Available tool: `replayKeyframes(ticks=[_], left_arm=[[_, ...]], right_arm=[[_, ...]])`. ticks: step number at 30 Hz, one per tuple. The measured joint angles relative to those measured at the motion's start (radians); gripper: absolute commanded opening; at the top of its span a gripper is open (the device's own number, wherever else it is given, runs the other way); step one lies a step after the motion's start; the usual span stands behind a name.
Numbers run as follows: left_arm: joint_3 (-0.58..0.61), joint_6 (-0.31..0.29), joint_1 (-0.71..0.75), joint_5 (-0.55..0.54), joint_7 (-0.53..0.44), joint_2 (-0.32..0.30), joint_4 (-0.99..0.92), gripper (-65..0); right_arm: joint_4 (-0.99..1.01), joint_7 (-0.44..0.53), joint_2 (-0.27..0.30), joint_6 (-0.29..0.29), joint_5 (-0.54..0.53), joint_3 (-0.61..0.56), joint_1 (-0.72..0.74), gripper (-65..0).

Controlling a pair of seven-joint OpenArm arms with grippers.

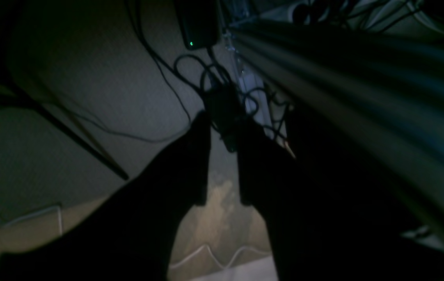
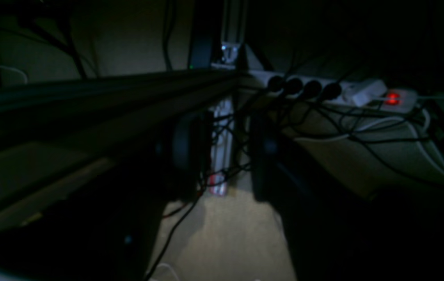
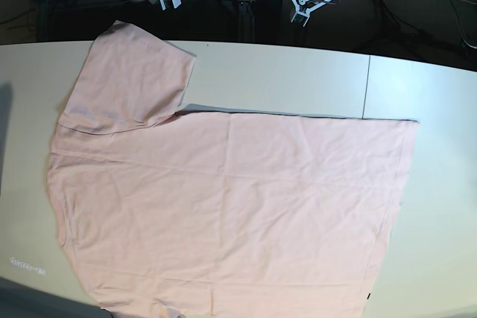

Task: Fold the T-shirt properly
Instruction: 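Raise both grippers from the rest pose and move them toward the shirt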

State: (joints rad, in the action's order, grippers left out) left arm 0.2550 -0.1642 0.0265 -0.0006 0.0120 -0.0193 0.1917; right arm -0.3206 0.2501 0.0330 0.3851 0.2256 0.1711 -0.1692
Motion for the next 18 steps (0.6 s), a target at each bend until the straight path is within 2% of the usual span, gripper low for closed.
replayKeyframes(ticks=[12, 13, 17, 18], left_arm=[[0.0, -0.002, -0.007, -0.003, -0.002, -0.006, 0.0, -49.8], [0.0, -0.008, -0.008, -0.003, -0.002, -0.01, 0.0, -49.8], [0.0, -0.098, -0.008, -0.004, -0.003, -0.039, 0.0, -49.8], [0.0, -0.099, -0.005, -0.003, -0.007, -0.046, 0.0, -49.8]], right_arm=[[-0.013, 0.0, 0.0, -0.005, 0.026, 0.0, 0.0, -42.5], [-0.013, 0.001, 0.0, -0.005, 0.026, 0.0, 0.0, -42.5], [-0.013, 0.0, 0.0, -0.005, 0.026, 0.0, 0.0, -42.5], [-0.013, 0.0, 0.0, -0.005, 0.026, 0.0, 0.0, -42.5]])
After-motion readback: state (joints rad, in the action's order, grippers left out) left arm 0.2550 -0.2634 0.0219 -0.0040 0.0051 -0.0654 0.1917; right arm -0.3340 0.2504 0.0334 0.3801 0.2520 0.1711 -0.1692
